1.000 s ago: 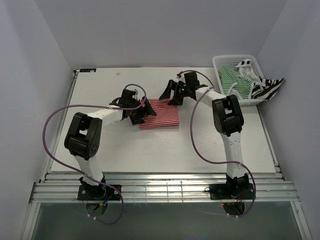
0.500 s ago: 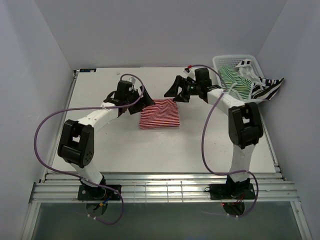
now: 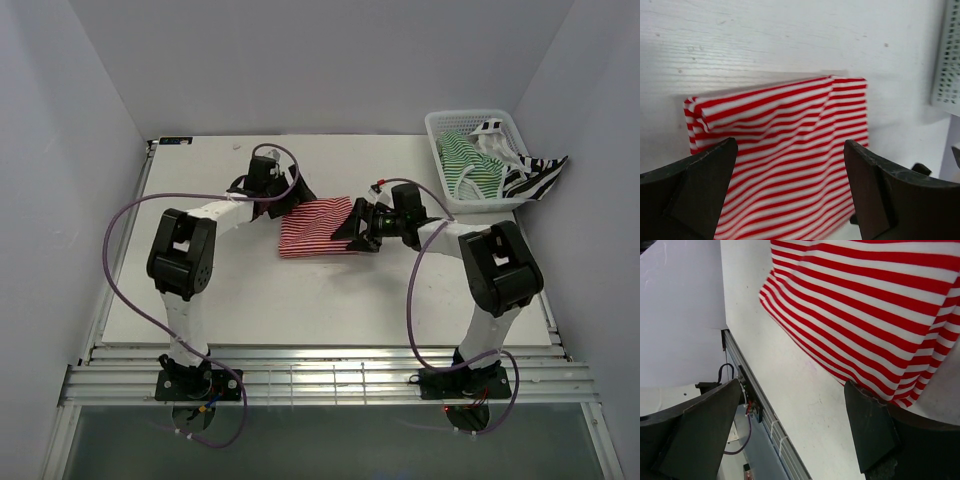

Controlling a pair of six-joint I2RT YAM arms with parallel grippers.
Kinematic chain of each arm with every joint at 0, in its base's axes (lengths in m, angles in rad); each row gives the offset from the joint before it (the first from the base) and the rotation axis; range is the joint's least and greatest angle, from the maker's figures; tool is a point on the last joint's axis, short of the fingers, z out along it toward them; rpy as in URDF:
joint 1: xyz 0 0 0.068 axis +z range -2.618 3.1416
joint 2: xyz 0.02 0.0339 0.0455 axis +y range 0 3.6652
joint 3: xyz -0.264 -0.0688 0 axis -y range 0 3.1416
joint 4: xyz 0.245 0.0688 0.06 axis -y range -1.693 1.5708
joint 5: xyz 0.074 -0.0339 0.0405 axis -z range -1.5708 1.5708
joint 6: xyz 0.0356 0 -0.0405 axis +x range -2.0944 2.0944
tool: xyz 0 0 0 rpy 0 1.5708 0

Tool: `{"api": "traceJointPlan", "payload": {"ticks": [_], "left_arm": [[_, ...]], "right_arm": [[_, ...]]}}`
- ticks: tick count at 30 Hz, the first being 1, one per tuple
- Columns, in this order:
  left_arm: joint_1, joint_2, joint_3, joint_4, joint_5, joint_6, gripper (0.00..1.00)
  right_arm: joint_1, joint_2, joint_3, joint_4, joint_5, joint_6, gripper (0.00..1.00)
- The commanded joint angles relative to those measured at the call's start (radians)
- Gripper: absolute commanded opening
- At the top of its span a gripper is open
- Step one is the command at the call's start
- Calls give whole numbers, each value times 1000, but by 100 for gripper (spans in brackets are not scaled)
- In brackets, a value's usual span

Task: Fold and stack the tank tops

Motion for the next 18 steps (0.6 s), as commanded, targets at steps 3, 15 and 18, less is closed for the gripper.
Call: {"api": "traceJointPlan", "payload": {"ticks": [3, 15, 18], "left_arm": [[16, 104, 77, -2, -22, 7, 98], [32, 49, 109, 1, 4, 39, 98], [33, -10, 134, -4, 52, 58, 98]], "right_arm": [[-5, 59, -15, 114, 24, 29, 90], [-7, 71, 7, -53, 118, -91, 90], [-5, 22, 40, -107, 116, -135, 90]]}}
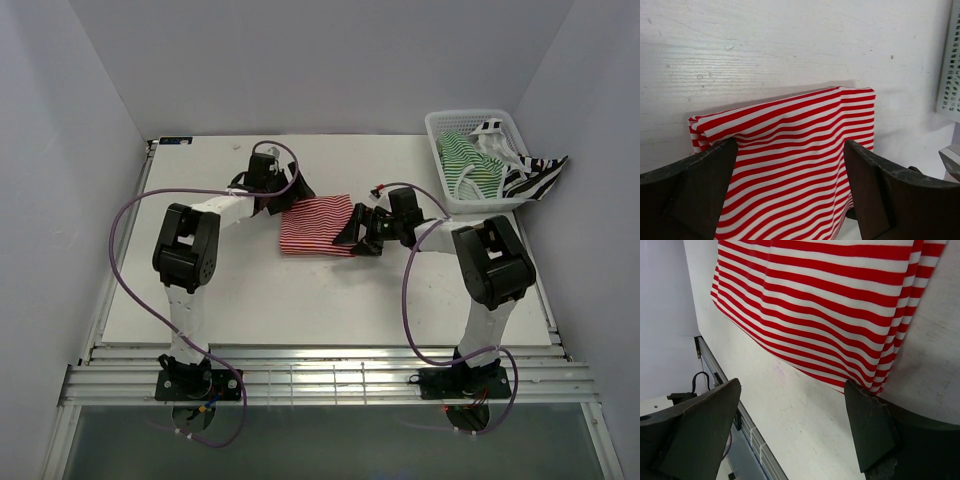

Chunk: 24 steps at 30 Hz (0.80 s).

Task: Fold and stack the tank tops

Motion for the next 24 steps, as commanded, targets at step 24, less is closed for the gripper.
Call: {"api": "traceJointPlan", "payload": {"ticks": [24], "left_arm": [[22, -222, -262, -127, -41, 151, 78]], "right_arm": [[-4, -540, -13, -490, 312, -290, 90]]}}
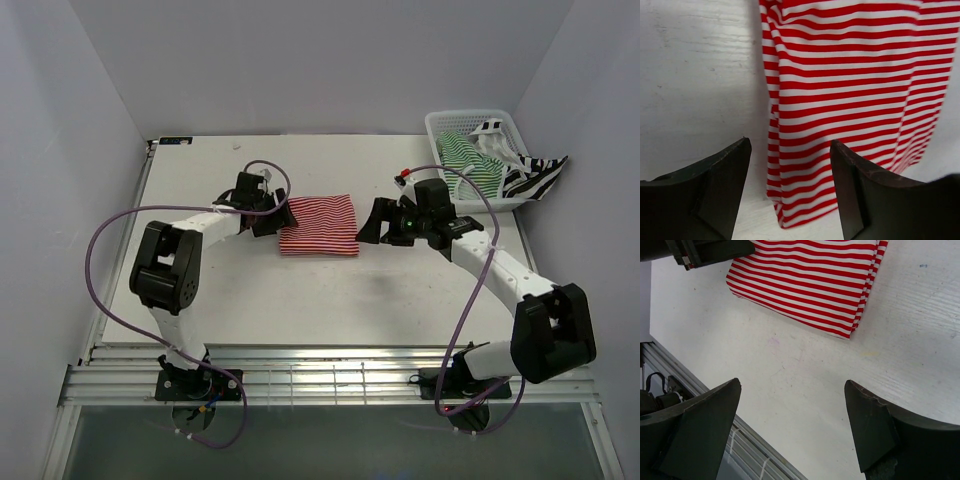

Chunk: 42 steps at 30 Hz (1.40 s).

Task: Fold and stack the tank tops

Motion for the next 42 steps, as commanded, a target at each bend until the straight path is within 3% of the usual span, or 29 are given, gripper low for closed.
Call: {"api": "traceJointPlan", "payload": {"ticks": [1, 2, 7, 8, 9, 12, 18, 27, 35, 42], "left_arm": [[11, 30, 5, -5, -29, 19, 74], [12, 39, 8, -10, -32, 19, 63], [14, 87, 2, -4, -43, 28, 46], [14, 93, 2, 1, -43, 31, 38], [14, 99, 3, 1, -45, 39, 24], [20, 105, 26, 3, -84, 82, 0], [106, 105, 106, 33, -137, 296, 0], [314, 219, 287, 90, 12, 613, 0], [485, 547, 786, -85, 89, 750, 0], [546, 654, 960, -116, 92, 780, 0]], "right_arm": [[-3, -48, 7, -40, 45, -38, 90], [-3, -53, 8, -43, 48, -38, 90], [-3, -62, 27, -68, 69, -53, 90], [-2, -62, 36, -70, 72, -60, 90], [-3, -59, 40, -71, 74, -64, 90], [-12, -47, 68, -85, 81, -90, 90], [-66, 7, 132, -93, 72, -173, 90], [-120, 88, 246, -142, 130, -302, 90], [-187, 111, 266, -162, 55, -268, 90], [-232, 129, 297, -180, 64, -270, 90]]}}
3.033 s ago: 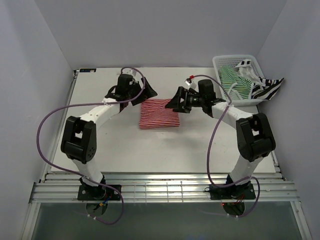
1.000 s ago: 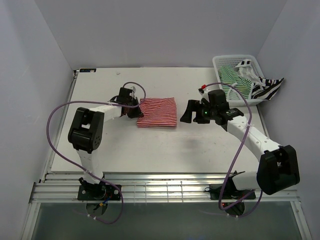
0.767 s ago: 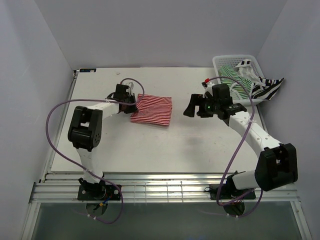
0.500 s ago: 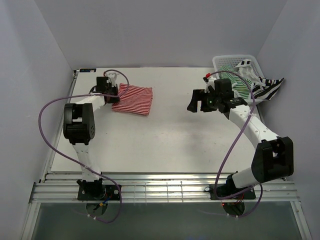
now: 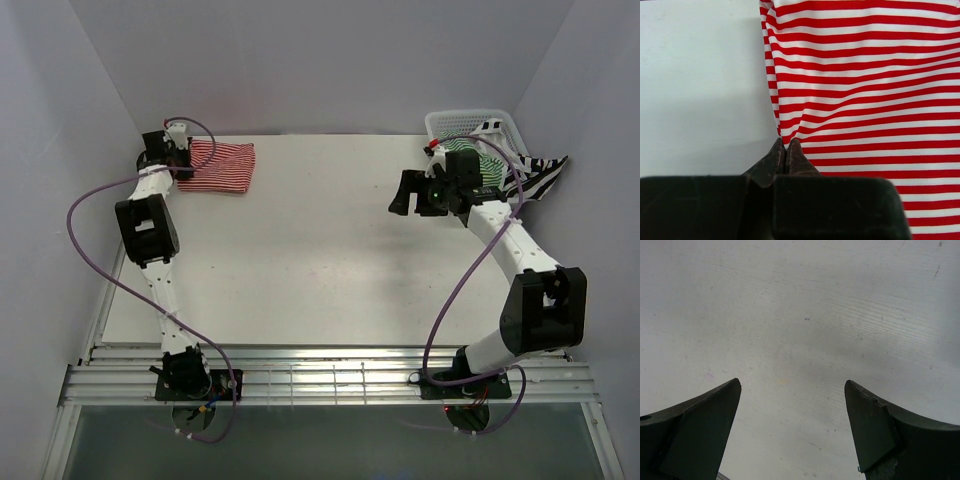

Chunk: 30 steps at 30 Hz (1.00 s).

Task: Fold and stack the tank tops

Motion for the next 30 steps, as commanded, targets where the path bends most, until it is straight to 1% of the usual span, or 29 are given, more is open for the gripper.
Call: {"api": "traceJointPlan", "payload": {"ticks": [1, 7, 10, 11, 13, 17, 18, 19, 21, 22, 23, 24, 25, 28, 29, 30], "left_arm": [[22, 6, 75, -45, 23, 48, 0], [33, 51, 183, -45, -34, 106, 0], [39, 60, 213, -42, -61, 112, 0], [47, 63, 213, -34, -90, 106, 0], [50, 63, 217, -40, -100, 95, 0], [60, 43, 207, -50, -146, 92, 0], [62, 37, 201, -51, -157, 95, 3], [63, 28, 197, -51, -160, 95, 19], [70, 3, 191, -53, -167, 91, 27], [70, -6, 190, -56, -177, 89, 38], [70, -18, 187, -56, -184, 81, 54], [71, -43, 173, -53, -189, 77, 80], [71, -54, 171, -53, -195, 74, 98], [73, -98, 184, -60, -203, 68, 98], [71, -112, 187, -65, -204, 60, 98], [71, -129, 191, -69, -203, 33, 98]], "right_arm": [[-22, 8, 56, -11, -10, -5, 90], [-54, 2, 18, -18, 2, 1, 90], [-68, 0, 7, -28, 12, 2, 90], [-71, 0, 6, -31, 16, 4, 90], [-77, 0, 9, -34, 28, 4, 90], [-84, 14, 62, -57, 105, -12, 90], [-88, 24, 81, -67, 120, -22, 90], [-90, 28, 99, -74, 137, -25, 90], [-103, 44, 153, -88, 180, -22, 90], [-110, 54, 174, -97, 192, -19, 90], [-117, 61, 197, -108, 215, -10, 90], [-131, 83, 240, -135, 226, -1, 90], [-137, 90, 260, -145, 235, -4, 90], [-147, 120, 321, -169, 347, -21, 90], [-151, 146, 340, -177, 407, -21, 90], [-160, 164, 364, -191, 439, -18, 90]]}}
